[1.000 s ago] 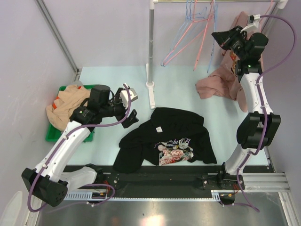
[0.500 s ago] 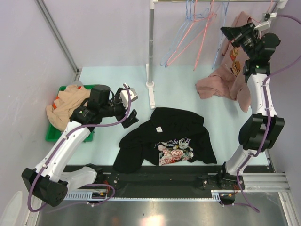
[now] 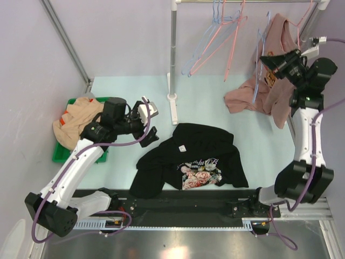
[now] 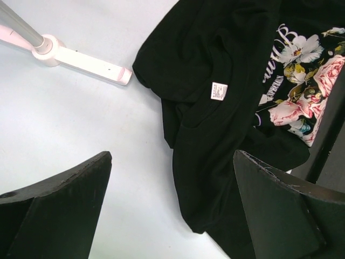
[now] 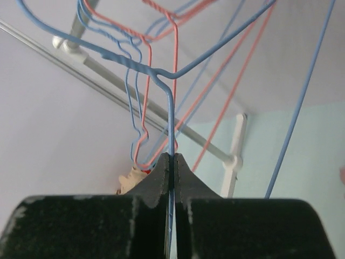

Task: Place the t-shirt on the hanger
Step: Pick up the hanger from the clothesline, then place the T-shirt on the hanger.

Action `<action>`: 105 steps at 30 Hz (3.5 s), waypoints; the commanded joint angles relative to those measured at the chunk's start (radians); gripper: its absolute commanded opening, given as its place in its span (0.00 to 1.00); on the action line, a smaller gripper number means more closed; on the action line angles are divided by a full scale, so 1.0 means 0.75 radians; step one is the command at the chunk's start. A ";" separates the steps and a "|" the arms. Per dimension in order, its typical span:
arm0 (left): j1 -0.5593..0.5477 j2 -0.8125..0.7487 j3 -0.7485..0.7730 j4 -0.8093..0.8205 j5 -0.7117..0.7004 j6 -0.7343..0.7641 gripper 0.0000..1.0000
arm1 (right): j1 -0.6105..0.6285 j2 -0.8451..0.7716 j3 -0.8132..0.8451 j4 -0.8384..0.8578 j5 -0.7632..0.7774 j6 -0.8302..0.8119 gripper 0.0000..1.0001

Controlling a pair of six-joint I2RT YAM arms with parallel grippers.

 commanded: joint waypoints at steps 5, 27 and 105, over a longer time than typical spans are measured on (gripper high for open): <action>0.007 -0.060 -0.093 0.065 0.162 0.078 1.00 | -0.091 -0.412 -0.164 -0.880 -0.200 -0.530 0.00; -0.187 -0.476 -0.501 0.560 0.228 0.379 1.00 | 0.570 -0.501 -0.283 -1.886 -0.658 -1.680 0.00; -0.114 0.627 -0.141 0.243 0.109 0.593 0.39 | 0.815 -0.155 -0.152 -1.522 -0.067 -2.408 0.00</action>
